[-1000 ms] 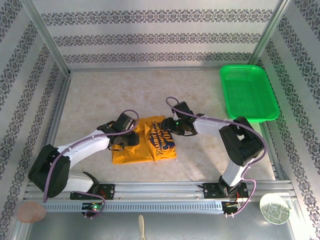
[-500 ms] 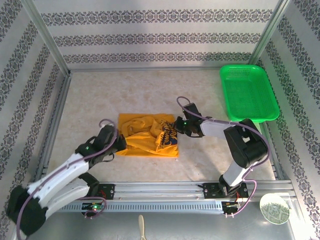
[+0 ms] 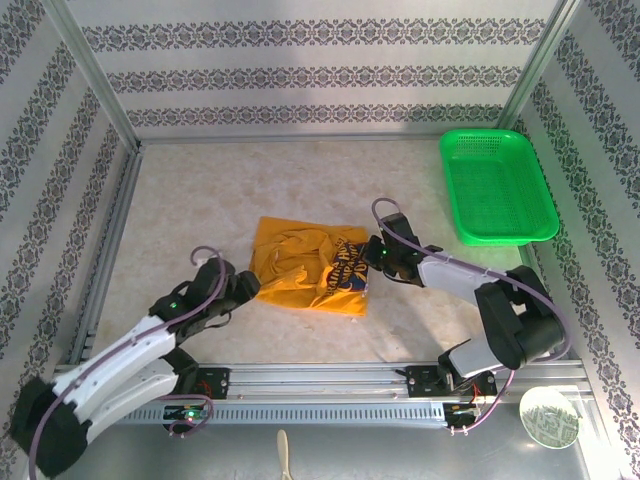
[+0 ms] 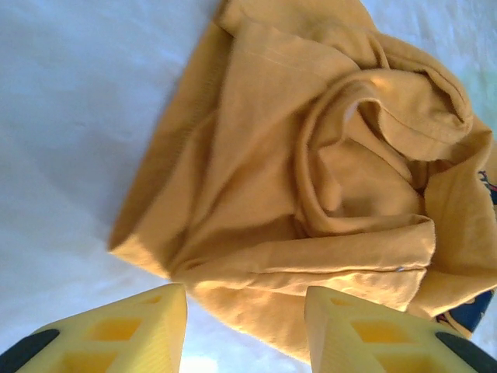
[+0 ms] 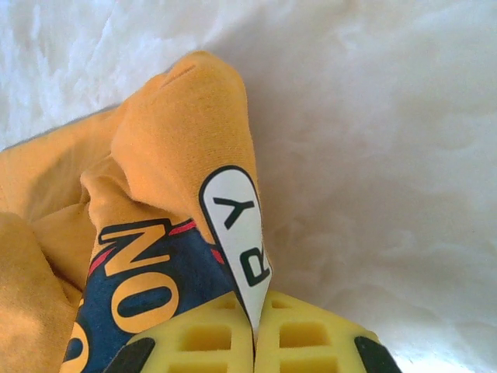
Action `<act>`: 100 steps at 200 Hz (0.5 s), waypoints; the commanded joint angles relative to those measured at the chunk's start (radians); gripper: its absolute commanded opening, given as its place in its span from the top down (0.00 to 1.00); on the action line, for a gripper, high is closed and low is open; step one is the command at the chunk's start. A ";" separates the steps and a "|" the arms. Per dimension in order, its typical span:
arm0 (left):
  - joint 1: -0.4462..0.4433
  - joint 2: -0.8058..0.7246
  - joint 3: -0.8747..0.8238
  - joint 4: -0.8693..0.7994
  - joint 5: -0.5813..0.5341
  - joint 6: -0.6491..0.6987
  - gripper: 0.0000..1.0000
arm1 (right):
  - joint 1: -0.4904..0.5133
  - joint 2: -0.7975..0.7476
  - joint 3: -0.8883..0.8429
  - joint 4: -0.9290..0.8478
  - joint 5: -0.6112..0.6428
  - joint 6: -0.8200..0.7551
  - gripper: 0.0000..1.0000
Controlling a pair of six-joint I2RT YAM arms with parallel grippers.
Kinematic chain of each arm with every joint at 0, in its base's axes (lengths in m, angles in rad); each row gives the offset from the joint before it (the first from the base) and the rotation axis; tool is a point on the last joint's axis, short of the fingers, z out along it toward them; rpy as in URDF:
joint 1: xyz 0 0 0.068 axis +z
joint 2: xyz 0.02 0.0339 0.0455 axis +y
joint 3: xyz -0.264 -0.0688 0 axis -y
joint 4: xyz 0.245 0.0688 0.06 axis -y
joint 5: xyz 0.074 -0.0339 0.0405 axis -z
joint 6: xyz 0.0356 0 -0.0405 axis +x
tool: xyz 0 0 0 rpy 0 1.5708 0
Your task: Fold the inside-out t-shirt
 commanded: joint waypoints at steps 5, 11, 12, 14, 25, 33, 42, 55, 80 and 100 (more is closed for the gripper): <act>-0.083 0.174 0.065 0.257 0.039 -0.019 0.54 | 0.010 -0.050 -0.039 -0.027 0.087 0.032 1.00; -0.104 0.220 0.092 0.272 0.029 -0.004 0.53 | 0.012 -0.063 -0.050 -0.028 0.096 0.037 1.00; -0.107 0.227 0.095 0.272 0.027 0.000 0.52 | 0.012 -0.065 -0.052 -0.028 0.098 0.038 1.00; -0.113 0.241 0.105 0.273 0.024 0.007 0.52 | 0.012 -0.068 -0.055 -0.028 0.099 0.040 1.00; -0.143 0.311 0.154 0.265 0.002 0.054 0.50 | 0.013 -0.090 -0.074 -0.030 0.109 0.048 1.00; -0.157 0.353 0.199 0.234 -0.021 0.096 0.50 | 0.014 -0.101 -0.085 -0.029 0.114 0.053 1.00; -0.175 0.392 0.260 0.168 -0.063 0.151 0.49 | 0.014 -0.109 -0.093 -0.030 0.114 0.053 1.00; -0.195 0.458 0.350 0.050 -0.128 0.236 0.47 | 0.014 -0.115 -0.097 -0.037 0.114 0.053 1.00; -0.208 0.568 0.466 -0.058 -0.146 0.356 0.42 | 0.014 -0.119 -0.103 -0.042 0.118 0.054 1.00; -0.215 0.635 0.508 -0.074 -0.113 0.401 0.40 | 0.014 -0.121 -0.103 -0.046 0.122 0.054 1.00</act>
